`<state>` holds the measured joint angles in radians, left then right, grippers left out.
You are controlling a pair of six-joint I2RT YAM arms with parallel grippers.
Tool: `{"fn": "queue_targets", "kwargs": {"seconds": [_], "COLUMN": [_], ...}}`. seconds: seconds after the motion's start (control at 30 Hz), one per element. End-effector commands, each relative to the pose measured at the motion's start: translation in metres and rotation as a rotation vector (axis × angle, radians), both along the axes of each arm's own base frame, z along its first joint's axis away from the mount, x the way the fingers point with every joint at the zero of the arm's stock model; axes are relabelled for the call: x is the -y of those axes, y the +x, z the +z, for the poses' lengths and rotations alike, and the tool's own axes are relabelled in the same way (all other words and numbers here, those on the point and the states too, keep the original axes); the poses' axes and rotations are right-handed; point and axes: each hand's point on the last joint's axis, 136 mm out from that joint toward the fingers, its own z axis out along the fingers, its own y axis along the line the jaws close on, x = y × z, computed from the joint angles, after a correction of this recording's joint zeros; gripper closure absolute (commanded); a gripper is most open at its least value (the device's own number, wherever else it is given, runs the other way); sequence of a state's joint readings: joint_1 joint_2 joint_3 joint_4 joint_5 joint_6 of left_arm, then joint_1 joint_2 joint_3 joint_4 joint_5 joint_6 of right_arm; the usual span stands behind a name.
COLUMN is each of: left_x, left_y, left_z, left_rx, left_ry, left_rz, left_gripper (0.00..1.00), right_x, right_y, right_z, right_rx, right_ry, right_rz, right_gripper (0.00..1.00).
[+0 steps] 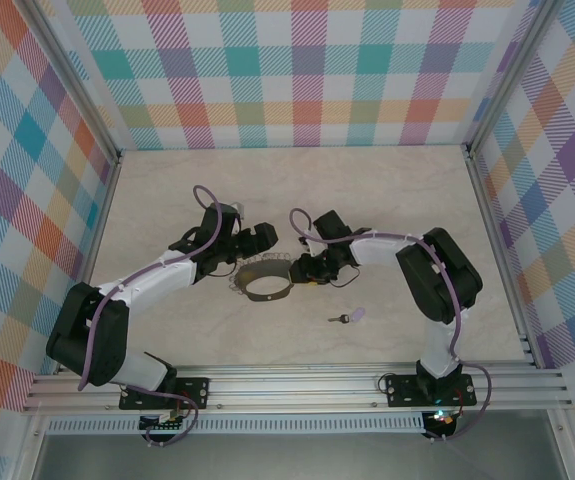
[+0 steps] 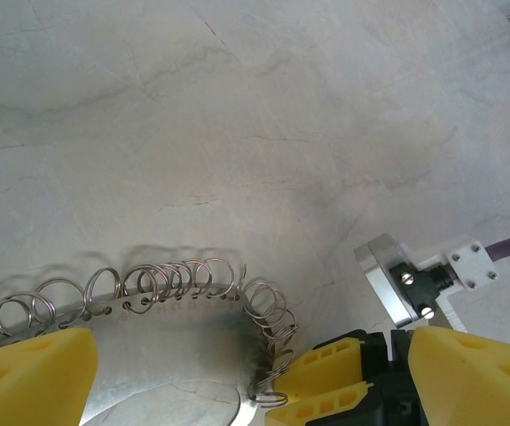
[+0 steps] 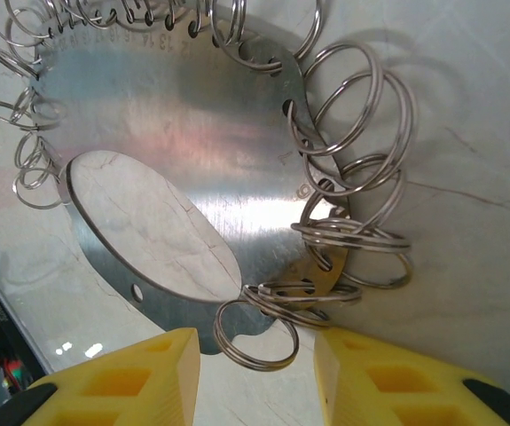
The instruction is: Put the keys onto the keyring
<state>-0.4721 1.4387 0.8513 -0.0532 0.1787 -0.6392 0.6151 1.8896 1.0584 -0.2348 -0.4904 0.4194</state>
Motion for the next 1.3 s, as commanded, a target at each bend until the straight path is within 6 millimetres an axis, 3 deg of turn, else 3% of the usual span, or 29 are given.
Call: {"fn": "queue_targets", "kwargs": {"seconds": [0.0, 0.37, 1.27], "left_x": [-0.004, -0.006, -0.004], "left_y": [-0.002, -0.003, -0.003], "left_z": [0.003, 0.002, -0.001], "left_rx": [0.006, 0.007, -0.001], "left_ry": [-0.006, -0.002, -0.009], "left_rz": [0.014, 0.017, 0.015], "left_gripper": [0.09, 0.09, 0.09], "right_x": [0.002, 0.001, -0.009], "right_y": [-0.005, 0.003, 0.007], "right_z": [0.003, -0.001, 0.004], "right_rx": [0.039, 0.126, 0.183], "right_ry": [-0.033, -0.133, -0.134], "right_rz": [0.047, 0.109, 0.158], "right_gripper": [0.61, 0.61, 0.67]}}
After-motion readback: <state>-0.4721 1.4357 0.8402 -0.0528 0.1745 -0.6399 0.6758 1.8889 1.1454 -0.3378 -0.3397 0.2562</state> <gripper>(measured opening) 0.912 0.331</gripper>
